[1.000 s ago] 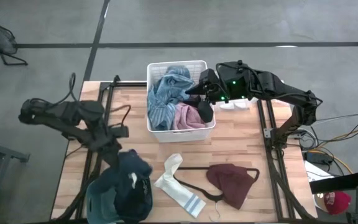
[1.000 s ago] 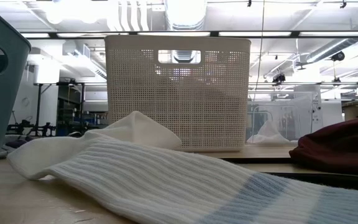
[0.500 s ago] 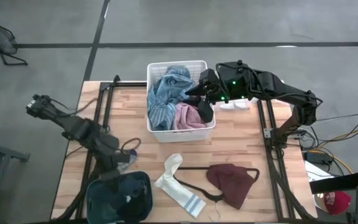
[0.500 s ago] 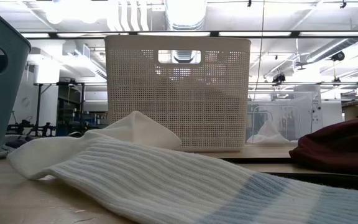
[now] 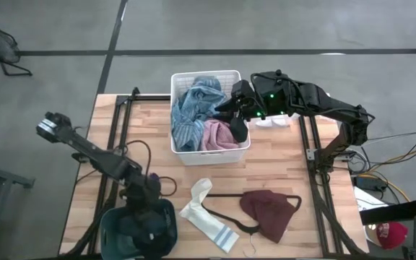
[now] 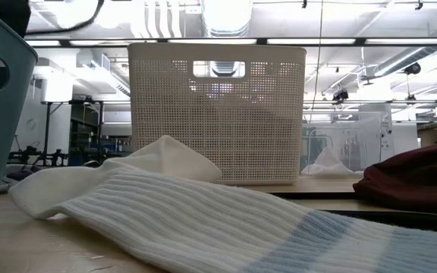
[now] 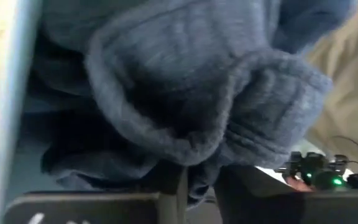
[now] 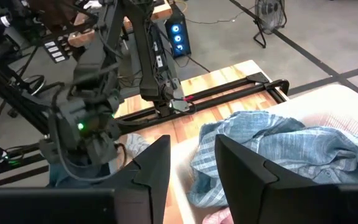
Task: Pick & Place Cloths
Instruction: Put the blue shorts into the green bin, then put the gray sock into the transparent container
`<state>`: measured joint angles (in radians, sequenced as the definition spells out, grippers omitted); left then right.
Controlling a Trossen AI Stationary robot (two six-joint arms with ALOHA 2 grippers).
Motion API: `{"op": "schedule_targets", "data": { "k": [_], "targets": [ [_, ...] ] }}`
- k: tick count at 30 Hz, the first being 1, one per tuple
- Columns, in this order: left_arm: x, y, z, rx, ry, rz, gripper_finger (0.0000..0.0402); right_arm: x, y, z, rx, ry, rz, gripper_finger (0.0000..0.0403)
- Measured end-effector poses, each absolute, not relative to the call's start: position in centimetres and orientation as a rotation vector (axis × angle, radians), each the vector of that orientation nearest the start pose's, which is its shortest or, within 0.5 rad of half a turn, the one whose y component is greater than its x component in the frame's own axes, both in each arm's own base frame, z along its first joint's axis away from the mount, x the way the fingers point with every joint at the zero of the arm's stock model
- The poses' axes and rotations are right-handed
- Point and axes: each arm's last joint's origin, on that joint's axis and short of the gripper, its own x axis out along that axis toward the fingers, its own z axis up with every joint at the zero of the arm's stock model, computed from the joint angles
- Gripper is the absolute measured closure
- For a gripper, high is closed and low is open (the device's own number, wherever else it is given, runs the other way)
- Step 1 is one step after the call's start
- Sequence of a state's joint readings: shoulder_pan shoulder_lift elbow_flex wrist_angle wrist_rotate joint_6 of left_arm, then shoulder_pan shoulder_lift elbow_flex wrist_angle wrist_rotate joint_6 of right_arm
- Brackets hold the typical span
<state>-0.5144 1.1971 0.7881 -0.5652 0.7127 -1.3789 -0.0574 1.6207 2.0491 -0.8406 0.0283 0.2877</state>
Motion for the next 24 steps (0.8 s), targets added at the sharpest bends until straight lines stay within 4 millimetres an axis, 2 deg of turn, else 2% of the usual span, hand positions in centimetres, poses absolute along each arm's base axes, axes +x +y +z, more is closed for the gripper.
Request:
{"op": "schedule_targets", "data": {
  "k": [3,6,17,24],
  "targets": [
    [18.2,-12.5,22.5,-1.170,1.647,-0.210,0.0312,31.9,-1.9,48.5,0.289,0.397,-0.143,0.0289],
    [18.0,-12.3,22.6,-1.161,1.622,-0.209,0.0283,31.9,-1.9,48.5,0.289,0.398,-0.143,0.0295],
    [16.6,-11.4,26.3,-1.213,1.490,-0.288,0.0201,31.9,-1.9,48.5,0.283,0.397,-0.142,0.0323],
    [15.6,-10.3,27.8,-1.251,1.343,-0.260,0.0193,31.9,-1.9,48.5,0.282,0.396,-0.141,0.0344]
  ]
}}
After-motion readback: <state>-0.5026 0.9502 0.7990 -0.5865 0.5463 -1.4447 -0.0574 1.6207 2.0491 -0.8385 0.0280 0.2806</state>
